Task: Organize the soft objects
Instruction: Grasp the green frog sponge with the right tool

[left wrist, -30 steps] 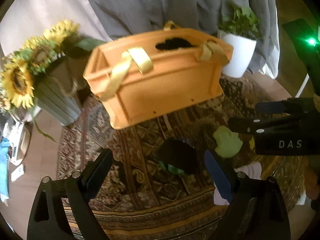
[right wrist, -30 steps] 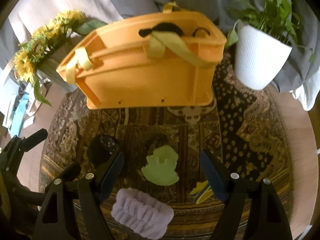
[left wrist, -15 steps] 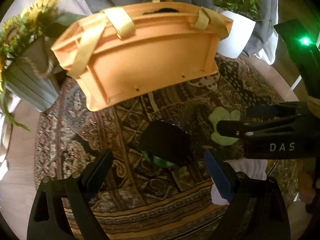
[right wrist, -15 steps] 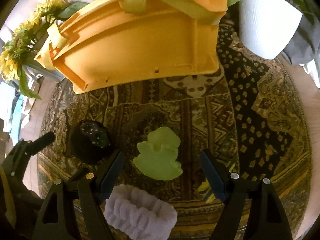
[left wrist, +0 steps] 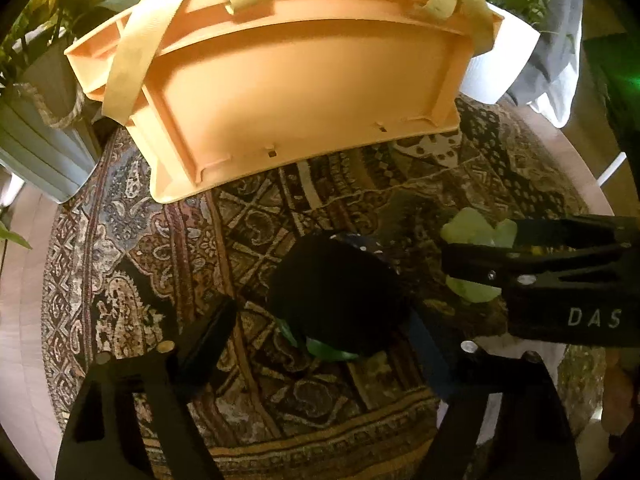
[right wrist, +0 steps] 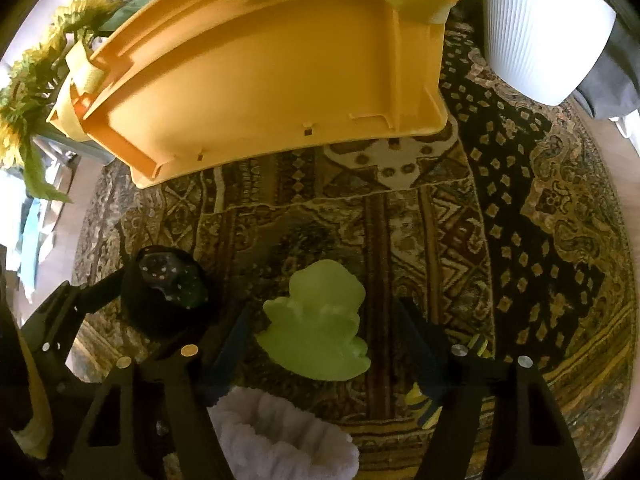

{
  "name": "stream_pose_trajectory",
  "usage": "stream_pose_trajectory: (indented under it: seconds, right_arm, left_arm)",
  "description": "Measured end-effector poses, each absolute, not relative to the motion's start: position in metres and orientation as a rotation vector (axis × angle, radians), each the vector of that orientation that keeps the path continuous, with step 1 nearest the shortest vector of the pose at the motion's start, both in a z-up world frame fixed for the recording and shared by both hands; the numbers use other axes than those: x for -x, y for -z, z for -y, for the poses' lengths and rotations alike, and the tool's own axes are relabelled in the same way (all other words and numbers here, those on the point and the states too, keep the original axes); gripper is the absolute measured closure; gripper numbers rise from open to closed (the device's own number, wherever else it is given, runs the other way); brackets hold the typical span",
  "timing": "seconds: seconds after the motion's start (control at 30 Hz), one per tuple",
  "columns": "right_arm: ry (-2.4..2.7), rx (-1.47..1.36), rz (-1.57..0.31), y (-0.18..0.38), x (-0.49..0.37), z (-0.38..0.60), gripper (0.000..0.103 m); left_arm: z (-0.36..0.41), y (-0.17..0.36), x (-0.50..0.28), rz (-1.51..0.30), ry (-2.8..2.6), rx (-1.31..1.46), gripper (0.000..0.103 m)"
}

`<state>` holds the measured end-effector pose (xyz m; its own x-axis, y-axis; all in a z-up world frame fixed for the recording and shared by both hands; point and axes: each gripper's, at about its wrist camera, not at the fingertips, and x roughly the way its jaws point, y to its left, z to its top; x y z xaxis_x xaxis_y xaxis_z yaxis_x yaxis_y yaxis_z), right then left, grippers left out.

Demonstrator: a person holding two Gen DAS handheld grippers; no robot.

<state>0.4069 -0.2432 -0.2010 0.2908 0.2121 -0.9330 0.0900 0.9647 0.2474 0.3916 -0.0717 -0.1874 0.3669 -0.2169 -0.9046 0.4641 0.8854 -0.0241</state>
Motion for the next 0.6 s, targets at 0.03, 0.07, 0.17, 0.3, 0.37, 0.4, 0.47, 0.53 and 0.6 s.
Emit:
stream_pose_trajectory:
  seconds: [0.03, 0.07, 0.17, 0.3, 0.37, 0.4, 0.47, 0.53, 0.6]
  right_arm:
    - [-0.084, -0.272, -1.278, 0.202, -0.407, 0.243, 0.036]
    - [-0.082, -0.269, -1.277, 0.202, -0.407, 0.244, 0.04]
    - [-0.09, -0.284, -1.274, 0.204, -0.408, 0.244, 0.044]
    - [-0.109, -0.276, -1.261, 0.202, -0.406, 0.243, 0.052]
    - [-0.108, -0.262, -1.255, 0.201, -0.405, 0.243, 0.052]
    - [-0.109, -0.262, -1.253, 0.201, -0.405, 0.243, 0.053]
    - [-0.111, -0.261, -1.248, 0.201, -0.403, 0.244, 0.053]
    - [-0.105, -0.244, -1.236, 0.199, -0.401, 0.244, 0.055]
    - [-0.105, -0.238, -1.228, 0.195, -0.397, 0.247, 0.057]
  left_arm:
    - [0.072, 0.188, -0.393, -1.113, 0.439, -0.252, 0.023]
    - [0.072, 0.189, -0.393, -1.109, 0.44, -0.249, 0.026]
    - [0.074, 0.189, -0.395, -1.101, 0.453, -0.248, 0.036]
    - [0.077, 0.189, -0.397, -1.107, 0.478, -0.222, 0.04]
    - [0.077, 0.189, -0.398, -1.107, 0.474, -0.206, 0.041]
    - [0.078, 0.189, -0.398, -1.107, 0.472, -0.201, 0.041]
    - [0.077, 0.189, -0.398, -1.107, 0.468, -0.192, 0.041]
    - [0.076, 0.189, -0.396, -1.106, 0.455, -0.183, 0.041]
    - [0.074, 0.188, -0.395, -1.106, 0.435, -0.174, 0.041]
